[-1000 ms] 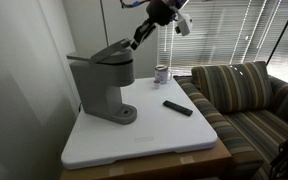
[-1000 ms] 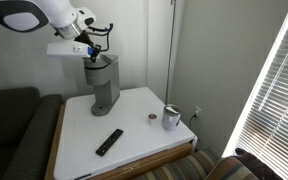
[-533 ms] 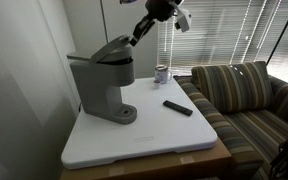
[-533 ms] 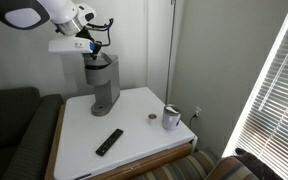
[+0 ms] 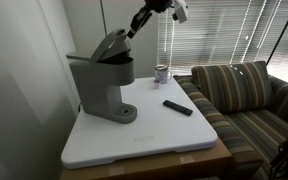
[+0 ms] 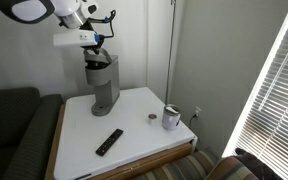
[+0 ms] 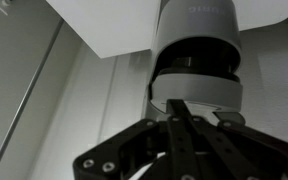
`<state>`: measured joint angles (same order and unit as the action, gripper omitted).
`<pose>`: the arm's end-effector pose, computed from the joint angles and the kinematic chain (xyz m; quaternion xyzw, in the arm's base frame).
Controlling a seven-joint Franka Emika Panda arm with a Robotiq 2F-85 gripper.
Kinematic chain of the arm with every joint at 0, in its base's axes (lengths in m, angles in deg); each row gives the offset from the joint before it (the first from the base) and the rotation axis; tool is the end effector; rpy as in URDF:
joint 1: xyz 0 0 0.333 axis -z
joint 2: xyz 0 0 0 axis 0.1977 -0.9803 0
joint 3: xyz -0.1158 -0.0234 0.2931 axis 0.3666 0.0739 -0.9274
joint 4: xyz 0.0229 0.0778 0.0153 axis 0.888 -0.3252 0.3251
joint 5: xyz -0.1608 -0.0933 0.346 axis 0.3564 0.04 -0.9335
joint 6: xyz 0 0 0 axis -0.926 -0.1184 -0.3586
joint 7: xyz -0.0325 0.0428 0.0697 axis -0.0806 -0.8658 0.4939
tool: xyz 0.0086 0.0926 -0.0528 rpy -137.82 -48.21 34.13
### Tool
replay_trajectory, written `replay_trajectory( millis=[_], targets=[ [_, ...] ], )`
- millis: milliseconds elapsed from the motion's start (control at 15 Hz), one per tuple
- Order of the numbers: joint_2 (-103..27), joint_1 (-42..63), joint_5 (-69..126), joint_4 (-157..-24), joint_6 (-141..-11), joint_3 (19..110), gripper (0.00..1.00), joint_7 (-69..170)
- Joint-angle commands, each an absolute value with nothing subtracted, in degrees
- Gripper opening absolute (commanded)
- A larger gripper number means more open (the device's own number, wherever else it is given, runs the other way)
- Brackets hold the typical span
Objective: Open the coffee maker machine
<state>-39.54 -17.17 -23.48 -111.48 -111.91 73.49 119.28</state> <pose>0.6262 0.1293 0.3819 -0.8864 -0.2843 -0.3640 0.0308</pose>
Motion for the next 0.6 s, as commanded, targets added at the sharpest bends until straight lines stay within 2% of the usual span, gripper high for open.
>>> replay_trajectory(
  millis=[0,533],
  targets=[
    [-39.6,-16.6,-23.8,-108.8,-110.7,73.3,0.0,119.3],
    [-40.5,-16.4,-24.8,-105.0,-111.1,72.6,0.0,119.6]
  ],
)
